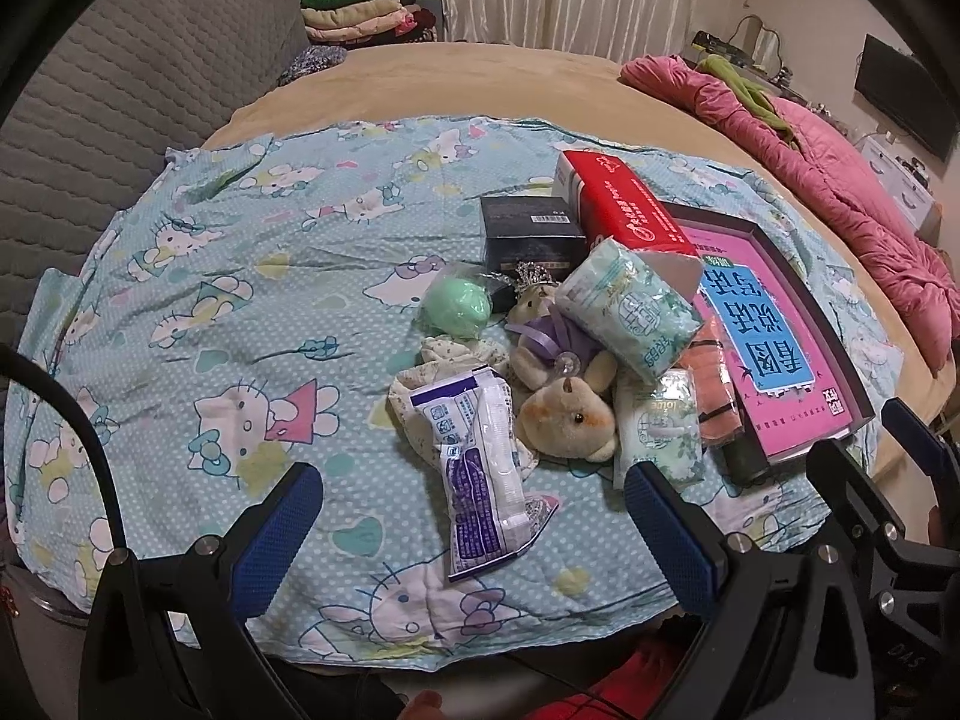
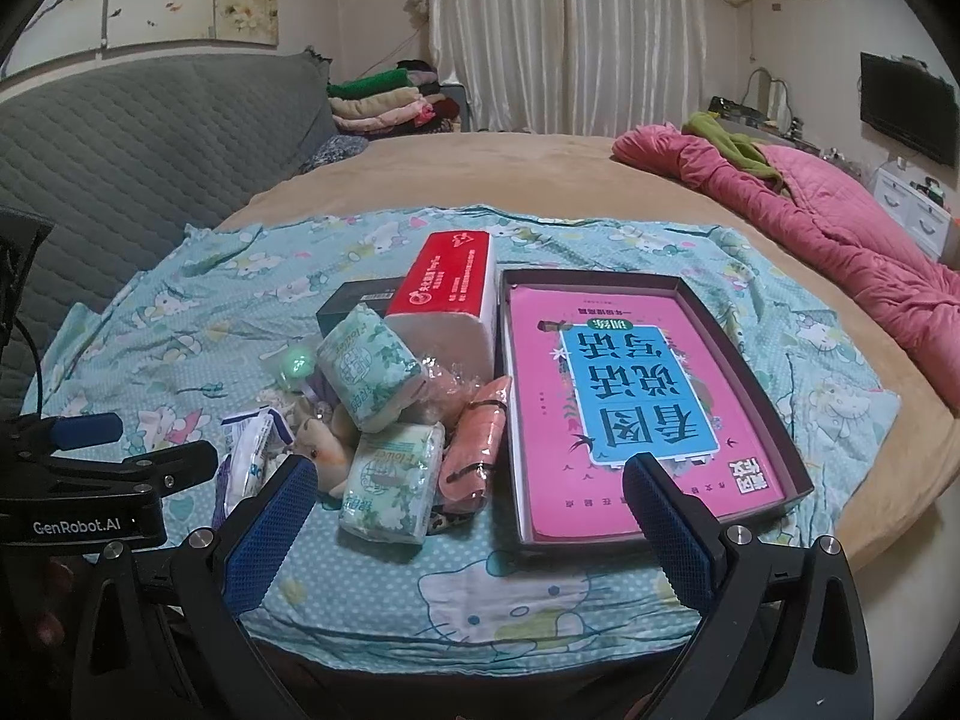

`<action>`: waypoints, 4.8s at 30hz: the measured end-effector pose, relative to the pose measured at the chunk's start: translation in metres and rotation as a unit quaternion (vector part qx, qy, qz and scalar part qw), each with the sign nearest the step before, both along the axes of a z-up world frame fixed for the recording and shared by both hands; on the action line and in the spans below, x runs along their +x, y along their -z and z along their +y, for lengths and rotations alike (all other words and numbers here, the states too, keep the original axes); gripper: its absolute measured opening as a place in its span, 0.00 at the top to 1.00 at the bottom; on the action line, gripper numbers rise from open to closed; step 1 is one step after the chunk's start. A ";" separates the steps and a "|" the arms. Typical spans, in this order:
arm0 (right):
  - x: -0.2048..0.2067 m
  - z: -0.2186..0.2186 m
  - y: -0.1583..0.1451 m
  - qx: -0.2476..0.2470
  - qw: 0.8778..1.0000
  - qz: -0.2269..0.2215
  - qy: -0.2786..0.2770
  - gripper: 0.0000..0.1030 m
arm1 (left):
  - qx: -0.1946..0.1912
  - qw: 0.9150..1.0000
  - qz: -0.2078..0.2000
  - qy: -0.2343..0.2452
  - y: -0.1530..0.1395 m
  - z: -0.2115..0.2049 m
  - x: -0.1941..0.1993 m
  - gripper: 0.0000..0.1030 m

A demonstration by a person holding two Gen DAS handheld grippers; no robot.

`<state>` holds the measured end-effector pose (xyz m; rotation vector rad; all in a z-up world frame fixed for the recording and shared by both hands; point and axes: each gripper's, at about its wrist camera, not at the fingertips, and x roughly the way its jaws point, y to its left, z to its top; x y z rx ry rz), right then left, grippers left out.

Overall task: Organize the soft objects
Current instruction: 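Move both tools toward the pile of items on the sheet, then grasp the white-and-purple packet with the left tool while the right tool grasps the green tissue pack, then carry the packet and tissue pack with both tools over the pink book box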

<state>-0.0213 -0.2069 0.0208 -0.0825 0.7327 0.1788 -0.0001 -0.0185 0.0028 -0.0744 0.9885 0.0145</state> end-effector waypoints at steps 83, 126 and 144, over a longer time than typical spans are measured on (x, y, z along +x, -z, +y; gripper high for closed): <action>0.094 0.069 0.044 -0.077 0.981 -0.026 -0.176 0.51 | -0.134 0.988 0.058 -0.052 0.061 0.053 0.027 0.59; 0.066 -0.140 -0.019 0.114 0.988 -0.075 0.073 0.51 | -0.035 0.990 -0.022 0.137 -0.029 -0.132 0.047 0.59; 0.072 -0.188 0.004 0.114 0.982 -0.031 0.151 0.51 | -0.032 0.978 0.029 0.205 0.011 -0.207 0.081 0.59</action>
